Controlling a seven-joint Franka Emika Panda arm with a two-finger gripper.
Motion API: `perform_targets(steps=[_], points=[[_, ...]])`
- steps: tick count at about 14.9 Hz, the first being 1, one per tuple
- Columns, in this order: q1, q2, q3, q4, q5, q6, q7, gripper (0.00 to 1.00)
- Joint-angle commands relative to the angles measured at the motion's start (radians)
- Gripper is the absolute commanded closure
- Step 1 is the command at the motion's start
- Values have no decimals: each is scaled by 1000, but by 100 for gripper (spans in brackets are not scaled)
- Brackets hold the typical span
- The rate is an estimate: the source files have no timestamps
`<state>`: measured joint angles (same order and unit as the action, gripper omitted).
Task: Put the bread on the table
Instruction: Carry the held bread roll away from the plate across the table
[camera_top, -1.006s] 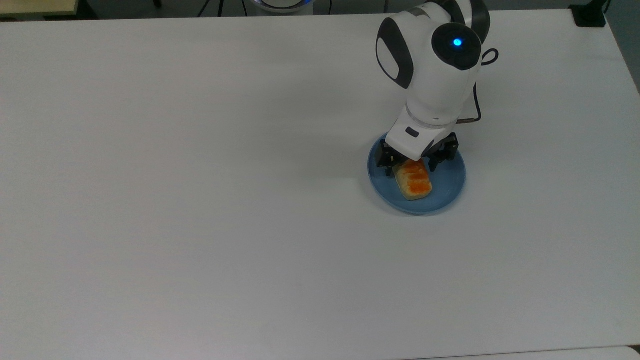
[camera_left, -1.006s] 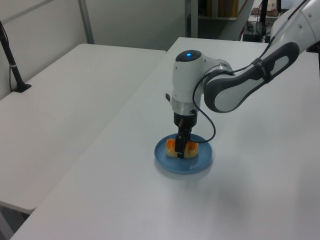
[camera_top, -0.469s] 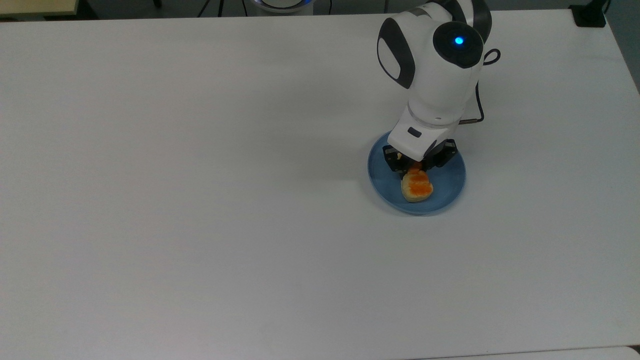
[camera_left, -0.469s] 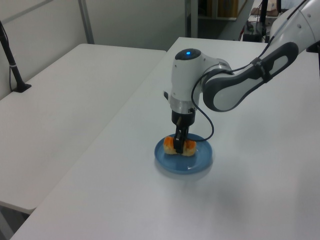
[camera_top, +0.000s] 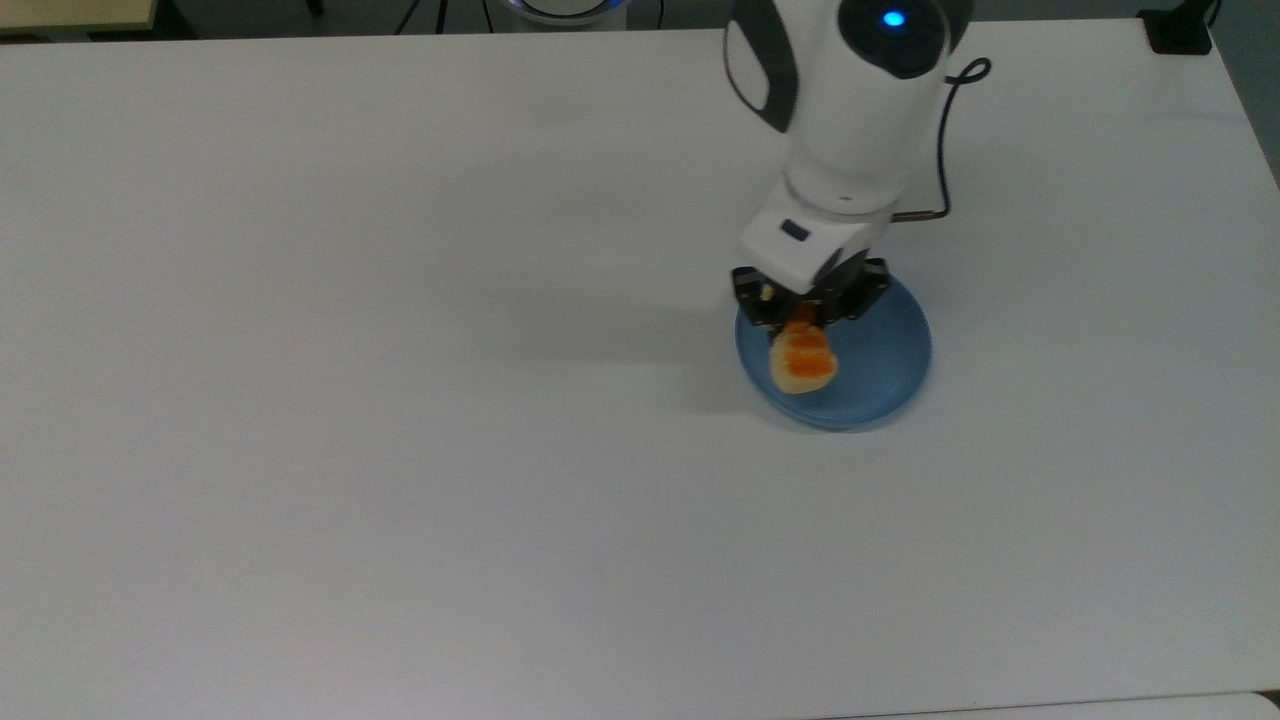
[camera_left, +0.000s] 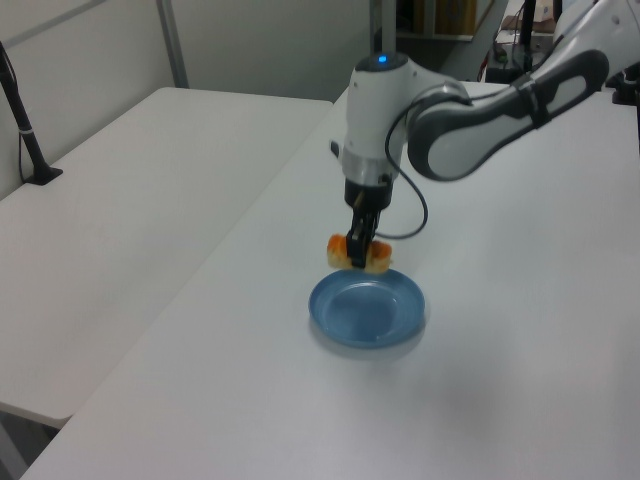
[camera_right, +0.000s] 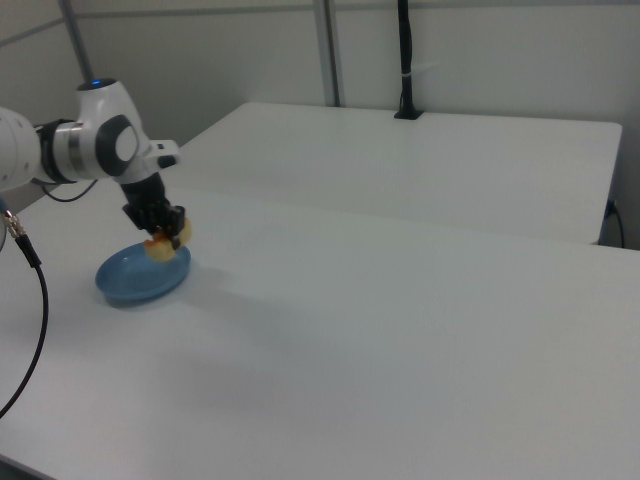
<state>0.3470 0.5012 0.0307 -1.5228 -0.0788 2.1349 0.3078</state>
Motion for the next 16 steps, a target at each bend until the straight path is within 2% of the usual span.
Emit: perform_targets(steps=[1,4,6,11,13,16], points=[[-112,-27,-3,-39,-9,-18,-107,64],[-210,-27,-3,-59,-9,-46,-206,64],[-236,-26,-5,-68,-15,-44,-222,63],[-298,-18,-3,-103,-88,-32,-227,63],[-321,-15,-5,-103,-93,-30,-230,63],[-396,-16,-3,-97,-90,-32,-309,63]])
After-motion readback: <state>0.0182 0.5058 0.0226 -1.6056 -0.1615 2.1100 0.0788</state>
